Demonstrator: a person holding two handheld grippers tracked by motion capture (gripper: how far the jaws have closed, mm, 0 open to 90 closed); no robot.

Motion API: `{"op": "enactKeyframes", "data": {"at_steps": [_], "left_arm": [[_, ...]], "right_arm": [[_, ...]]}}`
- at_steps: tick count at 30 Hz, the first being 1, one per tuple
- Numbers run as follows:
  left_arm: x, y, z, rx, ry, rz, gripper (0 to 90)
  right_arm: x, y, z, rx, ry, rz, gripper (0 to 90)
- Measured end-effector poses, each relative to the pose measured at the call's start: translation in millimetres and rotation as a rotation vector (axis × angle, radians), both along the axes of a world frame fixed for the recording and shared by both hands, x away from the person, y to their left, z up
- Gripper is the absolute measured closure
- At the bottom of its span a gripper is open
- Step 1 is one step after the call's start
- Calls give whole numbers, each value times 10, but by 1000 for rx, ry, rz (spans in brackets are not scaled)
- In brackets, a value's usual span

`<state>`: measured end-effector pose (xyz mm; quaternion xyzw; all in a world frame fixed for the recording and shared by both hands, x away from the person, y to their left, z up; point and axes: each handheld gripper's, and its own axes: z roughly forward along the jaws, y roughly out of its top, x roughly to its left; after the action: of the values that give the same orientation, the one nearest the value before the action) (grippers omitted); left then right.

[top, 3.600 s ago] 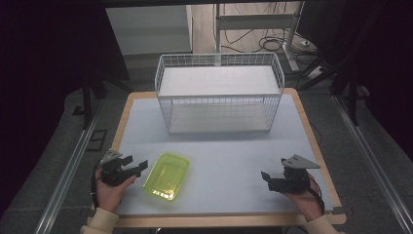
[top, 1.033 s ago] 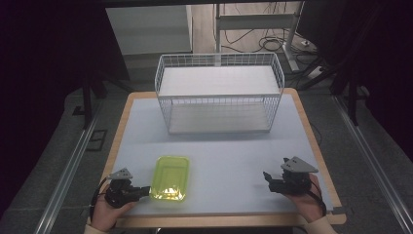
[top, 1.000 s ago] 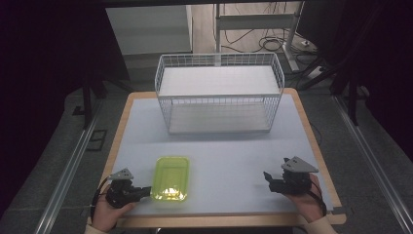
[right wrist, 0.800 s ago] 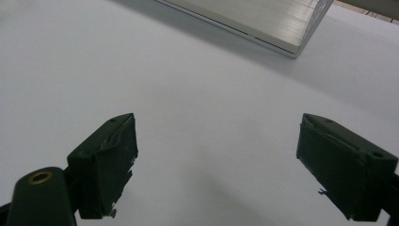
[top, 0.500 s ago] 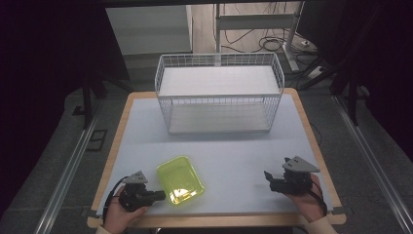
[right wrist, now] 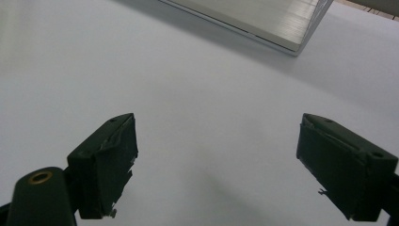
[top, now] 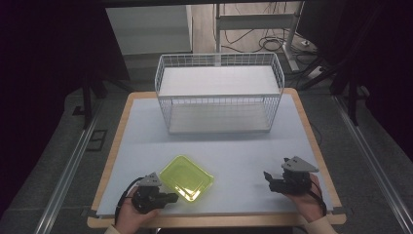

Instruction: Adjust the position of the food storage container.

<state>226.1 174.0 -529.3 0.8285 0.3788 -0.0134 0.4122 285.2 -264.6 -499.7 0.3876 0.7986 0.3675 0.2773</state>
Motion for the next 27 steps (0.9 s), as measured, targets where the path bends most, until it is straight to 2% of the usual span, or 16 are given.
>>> {"op": "enactKeyframes", "data": {"at_steps": [3,11,21,27], "left_arm": [[29,-166,4,14,-10,-19,900],[114,-459,50,33,-38,-24,900],[240,-665,70,33,-39,-2,900],[295,-758,52,41,-31,-16,900]], "right_arm": [[0,4,-2,-1,1,0,131],[5,4,-11,-1,7,4,132],[6,0,-10,-2,5,6,132],[2,2,-10,-2,6,6,132]]}}
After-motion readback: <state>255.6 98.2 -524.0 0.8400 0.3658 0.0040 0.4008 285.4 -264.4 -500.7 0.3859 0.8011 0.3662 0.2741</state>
